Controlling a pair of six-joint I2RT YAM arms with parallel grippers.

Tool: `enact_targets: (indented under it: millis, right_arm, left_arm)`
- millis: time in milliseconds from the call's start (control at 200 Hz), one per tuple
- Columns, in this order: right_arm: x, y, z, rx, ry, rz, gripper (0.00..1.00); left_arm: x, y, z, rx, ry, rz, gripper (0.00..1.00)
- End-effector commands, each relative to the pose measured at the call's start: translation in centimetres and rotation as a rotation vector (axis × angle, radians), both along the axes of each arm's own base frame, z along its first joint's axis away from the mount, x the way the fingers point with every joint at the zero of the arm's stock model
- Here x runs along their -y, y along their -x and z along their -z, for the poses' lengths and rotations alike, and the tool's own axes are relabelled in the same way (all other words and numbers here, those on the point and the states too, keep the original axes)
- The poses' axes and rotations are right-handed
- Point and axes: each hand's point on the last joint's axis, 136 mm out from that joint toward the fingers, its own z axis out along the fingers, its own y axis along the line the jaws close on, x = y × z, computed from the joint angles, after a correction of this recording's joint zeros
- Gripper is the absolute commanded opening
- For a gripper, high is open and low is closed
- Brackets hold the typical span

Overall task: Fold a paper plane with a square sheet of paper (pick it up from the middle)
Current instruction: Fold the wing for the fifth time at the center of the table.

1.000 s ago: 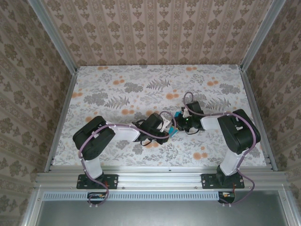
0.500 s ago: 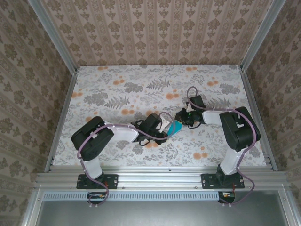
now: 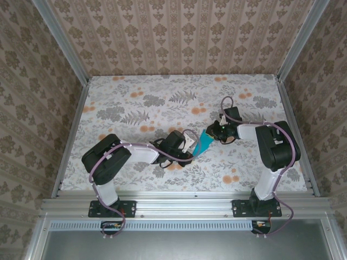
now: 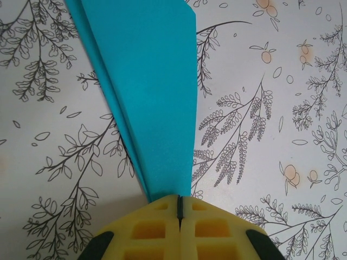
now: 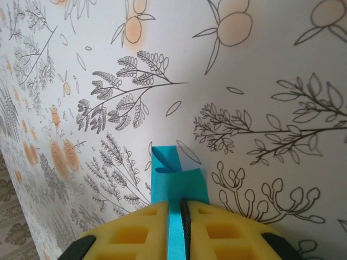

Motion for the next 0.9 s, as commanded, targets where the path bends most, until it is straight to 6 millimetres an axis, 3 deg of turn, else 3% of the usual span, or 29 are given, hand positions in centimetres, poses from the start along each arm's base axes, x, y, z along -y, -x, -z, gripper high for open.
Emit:
enact_targets:
  millis: [0,130,280,400,635,895]
  right_arm:
    - [-0.8,0.9,-3.5,0.075,-0.04,-0.052,0.17]
    - [-1.9,2.8,-6.1,0.111,-0.066,-0.094,0.16]
    - [-3.6,5.1,-7.1,0.113,-0.1,-0.121,0.13]
    - [-4.6,6.3,-6.1,0.091,-0.102,-0.128,0.12]
    - [-6.9,5.8,-3.5,0.062,-0.165,-0.147,0.11]
    - [-6.4,4.6,-1.3,0.049,-0.075,-0.13,0.1]
  left_arm:
    - [-5.9,4.2,6.2,-0.183,-0.271,0.015,0.0]
    - [-5.6,4.1,6.2,-0.187,-0.269,0.023,0.0]
    - [-5.3,3.9,6.2,-0.189,-0.267,0.026,0.0]
    - [-5.1,3.8,6.1,-0.189,-0.255,0.027,0.0]
    - [-4.8,3.8,5.9,-0.189,-0.243,0.026,0.0]
    - [-4.9,3.8,5.9,-0.194,-0.241,0.018,0.0]
